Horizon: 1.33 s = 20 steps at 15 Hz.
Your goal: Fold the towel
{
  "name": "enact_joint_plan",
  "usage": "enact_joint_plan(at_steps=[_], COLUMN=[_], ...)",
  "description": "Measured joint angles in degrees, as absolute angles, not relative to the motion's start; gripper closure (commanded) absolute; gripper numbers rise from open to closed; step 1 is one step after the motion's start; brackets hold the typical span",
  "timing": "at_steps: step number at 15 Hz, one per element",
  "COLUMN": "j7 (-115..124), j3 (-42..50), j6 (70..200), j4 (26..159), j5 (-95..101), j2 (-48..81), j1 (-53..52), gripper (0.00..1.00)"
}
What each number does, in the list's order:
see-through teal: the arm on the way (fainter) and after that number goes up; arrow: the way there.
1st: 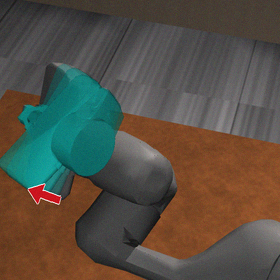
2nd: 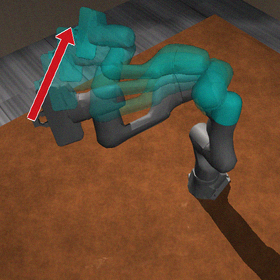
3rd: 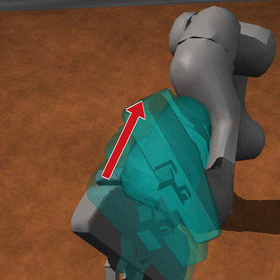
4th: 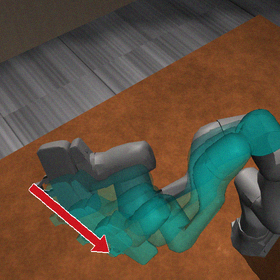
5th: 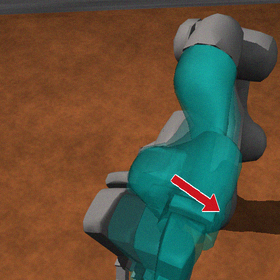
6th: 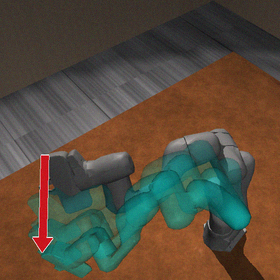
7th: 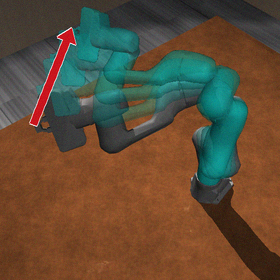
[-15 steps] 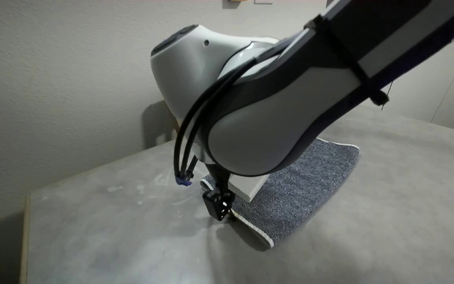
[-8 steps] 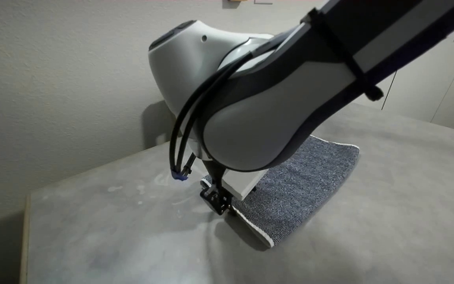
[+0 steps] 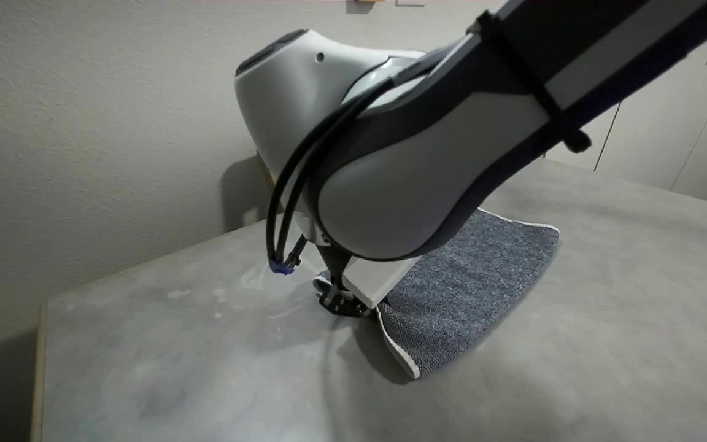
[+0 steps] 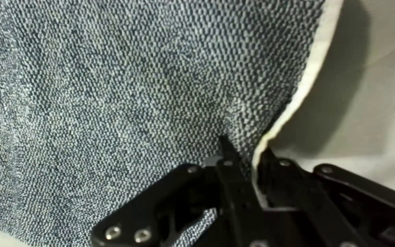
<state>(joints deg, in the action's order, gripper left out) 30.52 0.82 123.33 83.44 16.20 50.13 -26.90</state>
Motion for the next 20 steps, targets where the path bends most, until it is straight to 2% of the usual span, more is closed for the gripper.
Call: enact_joint_plan(at_steps=[9,20], j7=[22.77,13.92], j3=[-2.31,-3.35], j6=[126.85,129.14], j4=[84.83,96.25], j5=[9.60,8.02], j2=[48.05,34.88], j1=[-22.83,-19.41], gripper=[0.98,0.98])
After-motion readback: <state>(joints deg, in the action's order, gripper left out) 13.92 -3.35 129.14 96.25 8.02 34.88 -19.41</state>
